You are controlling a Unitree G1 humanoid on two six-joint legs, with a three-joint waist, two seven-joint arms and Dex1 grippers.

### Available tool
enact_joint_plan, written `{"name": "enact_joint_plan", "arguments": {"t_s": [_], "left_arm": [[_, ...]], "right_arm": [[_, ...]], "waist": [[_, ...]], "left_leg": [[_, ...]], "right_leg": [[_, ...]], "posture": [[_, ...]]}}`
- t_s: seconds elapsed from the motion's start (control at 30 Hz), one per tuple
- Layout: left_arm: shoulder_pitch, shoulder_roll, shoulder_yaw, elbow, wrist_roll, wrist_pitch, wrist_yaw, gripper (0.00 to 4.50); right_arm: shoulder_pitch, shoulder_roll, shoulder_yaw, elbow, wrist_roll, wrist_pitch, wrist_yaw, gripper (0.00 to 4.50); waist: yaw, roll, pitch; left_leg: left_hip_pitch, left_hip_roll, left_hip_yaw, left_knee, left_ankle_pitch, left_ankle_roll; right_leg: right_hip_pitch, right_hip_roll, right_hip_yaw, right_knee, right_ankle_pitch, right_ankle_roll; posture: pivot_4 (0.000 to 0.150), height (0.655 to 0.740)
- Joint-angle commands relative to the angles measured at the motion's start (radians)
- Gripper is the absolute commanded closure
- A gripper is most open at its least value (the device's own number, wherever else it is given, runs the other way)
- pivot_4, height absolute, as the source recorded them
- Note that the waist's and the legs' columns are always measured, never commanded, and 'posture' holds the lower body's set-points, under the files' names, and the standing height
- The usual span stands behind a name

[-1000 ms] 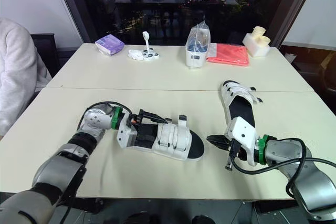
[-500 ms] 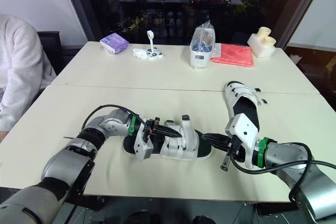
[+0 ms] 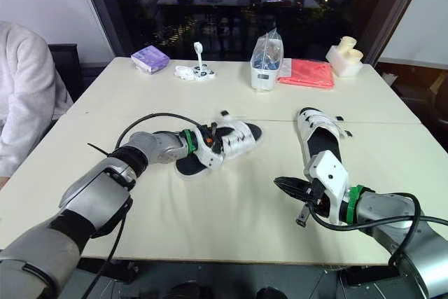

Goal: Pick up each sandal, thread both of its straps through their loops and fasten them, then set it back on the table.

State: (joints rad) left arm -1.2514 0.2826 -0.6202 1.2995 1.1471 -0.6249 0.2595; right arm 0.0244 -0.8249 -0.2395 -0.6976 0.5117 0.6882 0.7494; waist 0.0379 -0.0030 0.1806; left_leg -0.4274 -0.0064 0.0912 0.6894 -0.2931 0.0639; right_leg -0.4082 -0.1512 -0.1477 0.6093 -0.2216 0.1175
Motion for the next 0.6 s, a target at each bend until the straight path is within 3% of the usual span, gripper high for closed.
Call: {"name": "enact_joint_plan", "arguments": {"t_s": [0.03,0.23,0.43,0.6], "left_arm": [[-0.037,0.001,0.041,0.044,-0.085,0.198,-0.083,4.46],[-0.044,-0.017,0.069,0.064,-0.186,0.378,-0.159,4.46],[-0.034,-0.030,0.075,0.066,-0.255,0.425,-0.182,4.46],[-0.015,-0.026,0.064,0.060,-0.288,0.413,-0.219,2.29]], "right_arm": [[-0.025,-0.006,0.013,0.006,-0.021,-0.033,-0.007,4.50],[-0.045,-0.003,0.046,0.014,-0.038,-0.045,-0.014,4.50],[-0.051,-0.004,0.064,0.014,-0.050,-0.047,-0.017,4.50],[-0.045,-0.001,0.069,0.012,-0.061,-0.052,-0.021,4.50]], "waist": [[-0.001,0.000,0.000],[-0.001,-0.001,0.001],[0.000,-0.001,0.001],[0.001,-0.001,0.001]], "left_leg": [[0.000,0.000,0.000,0.001,0.000,-0.001],[0.000,0.001,0.002,0.004,0.000,0.000],[-0.001,0.001,0.002,0.007,0.001,-0.002],[-0.001,0.001,0.003,0.008,0.002,-0.004]], "right_leg": [[0.000,0.000,0.001,0.001,0.000,0.000],[-0.002,0.000,0.003,0.002,0.000,0.000],[-0.002,-0.001,0.003,0.003,0.000,0.000],[-0.002,-0.001,0.004,0.003,0.000,0.000]], "posture": [[0.150,0.7400],[0.150,0.7400],[0.150,0.7400],[0.150,0.7400]]}}
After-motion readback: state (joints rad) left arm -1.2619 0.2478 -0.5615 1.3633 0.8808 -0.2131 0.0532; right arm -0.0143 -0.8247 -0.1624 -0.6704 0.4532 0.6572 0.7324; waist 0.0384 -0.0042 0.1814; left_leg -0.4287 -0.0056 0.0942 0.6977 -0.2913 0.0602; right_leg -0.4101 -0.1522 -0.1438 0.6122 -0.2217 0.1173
